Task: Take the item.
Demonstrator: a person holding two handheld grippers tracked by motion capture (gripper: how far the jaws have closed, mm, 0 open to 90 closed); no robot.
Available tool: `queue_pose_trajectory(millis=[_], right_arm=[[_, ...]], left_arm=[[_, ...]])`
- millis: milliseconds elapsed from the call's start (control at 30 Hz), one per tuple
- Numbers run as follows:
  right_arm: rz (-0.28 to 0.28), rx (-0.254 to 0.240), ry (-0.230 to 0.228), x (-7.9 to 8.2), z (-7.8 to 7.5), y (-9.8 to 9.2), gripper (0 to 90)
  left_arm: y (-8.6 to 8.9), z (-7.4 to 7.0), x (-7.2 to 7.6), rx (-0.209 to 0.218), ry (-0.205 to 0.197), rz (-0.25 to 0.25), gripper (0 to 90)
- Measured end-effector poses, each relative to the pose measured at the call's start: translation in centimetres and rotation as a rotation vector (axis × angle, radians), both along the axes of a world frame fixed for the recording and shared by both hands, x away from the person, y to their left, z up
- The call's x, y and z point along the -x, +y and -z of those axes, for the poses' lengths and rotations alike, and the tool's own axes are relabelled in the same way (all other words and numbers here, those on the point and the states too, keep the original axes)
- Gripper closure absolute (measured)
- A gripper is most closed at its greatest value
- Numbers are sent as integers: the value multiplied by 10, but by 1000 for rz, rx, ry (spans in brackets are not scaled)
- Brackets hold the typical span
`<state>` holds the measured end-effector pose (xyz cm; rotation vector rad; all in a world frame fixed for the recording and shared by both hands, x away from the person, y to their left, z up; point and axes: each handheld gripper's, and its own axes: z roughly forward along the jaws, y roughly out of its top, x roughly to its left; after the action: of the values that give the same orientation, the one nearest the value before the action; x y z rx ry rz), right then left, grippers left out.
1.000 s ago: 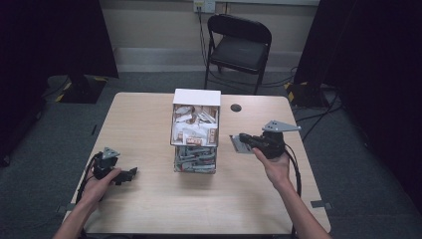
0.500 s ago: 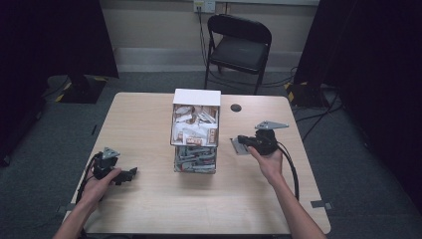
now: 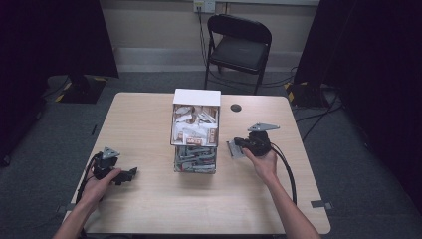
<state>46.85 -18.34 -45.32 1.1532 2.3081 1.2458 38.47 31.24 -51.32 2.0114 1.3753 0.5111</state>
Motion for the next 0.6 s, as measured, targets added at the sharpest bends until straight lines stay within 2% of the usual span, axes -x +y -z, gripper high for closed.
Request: queue_pose_trajectory(millis=[133, 267, 400, 600], right_arm=[[20, -5, 4, -3, 4, -5, 900], [21, 21, 14, -4, 13, -6, 900], [33, 6, 44, -5, 25, -10, 900], [39, 2, 47, -10, 28, -12, 900]], left_arm=[[0, 0, 0, 0, 0, 0, 0], [0, 0, 0, 0, 0, 1, 0], [0, 0, 0, 3, 1, -1, 0], [0, 0, 0, 2, 1, -1, 0]])
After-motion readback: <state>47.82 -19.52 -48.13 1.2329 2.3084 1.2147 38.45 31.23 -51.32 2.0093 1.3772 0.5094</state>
